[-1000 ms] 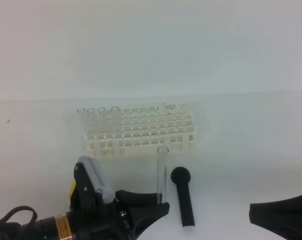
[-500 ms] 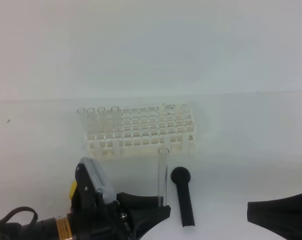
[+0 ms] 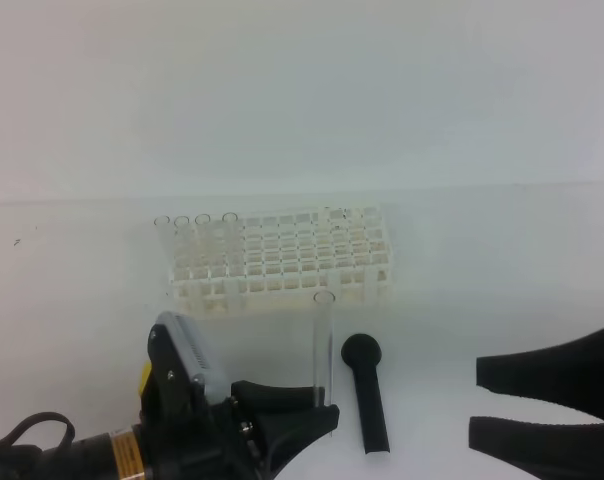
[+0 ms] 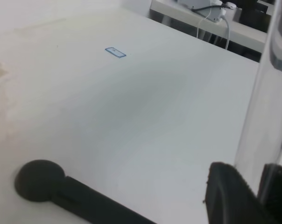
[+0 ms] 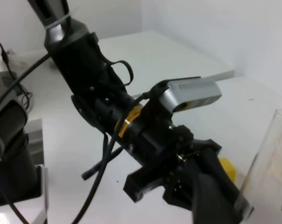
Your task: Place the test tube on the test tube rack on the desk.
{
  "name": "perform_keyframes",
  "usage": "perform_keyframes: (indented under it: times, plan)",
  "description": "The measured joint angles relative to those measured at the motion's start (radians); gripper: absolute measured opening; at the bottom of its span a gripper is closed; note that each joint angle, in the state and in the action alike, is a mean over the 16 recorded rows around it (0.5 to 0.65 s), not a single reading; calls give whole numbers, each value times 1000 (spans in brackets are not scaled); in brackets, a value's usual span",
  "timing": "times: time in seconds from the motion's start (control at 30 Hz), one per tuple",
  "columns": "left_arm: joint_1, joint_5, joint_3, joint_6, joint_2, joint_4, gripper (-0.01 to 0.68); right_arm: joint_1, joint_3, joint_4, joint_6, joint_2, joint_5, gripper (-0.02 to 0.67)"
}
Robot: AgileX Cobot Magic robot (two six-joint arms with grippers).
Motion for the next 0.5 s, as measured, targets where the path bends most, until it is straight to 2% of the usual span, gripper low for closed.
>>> perform_keyframes:
  times: [0.23,0.5]
  plan:
    - [0,8,0,25,1,-1,27,30,-64,17,-17,101,1,381]
    - [0,22,-4,47,1,-2,48,51,-147,44,-48,255,7,406]
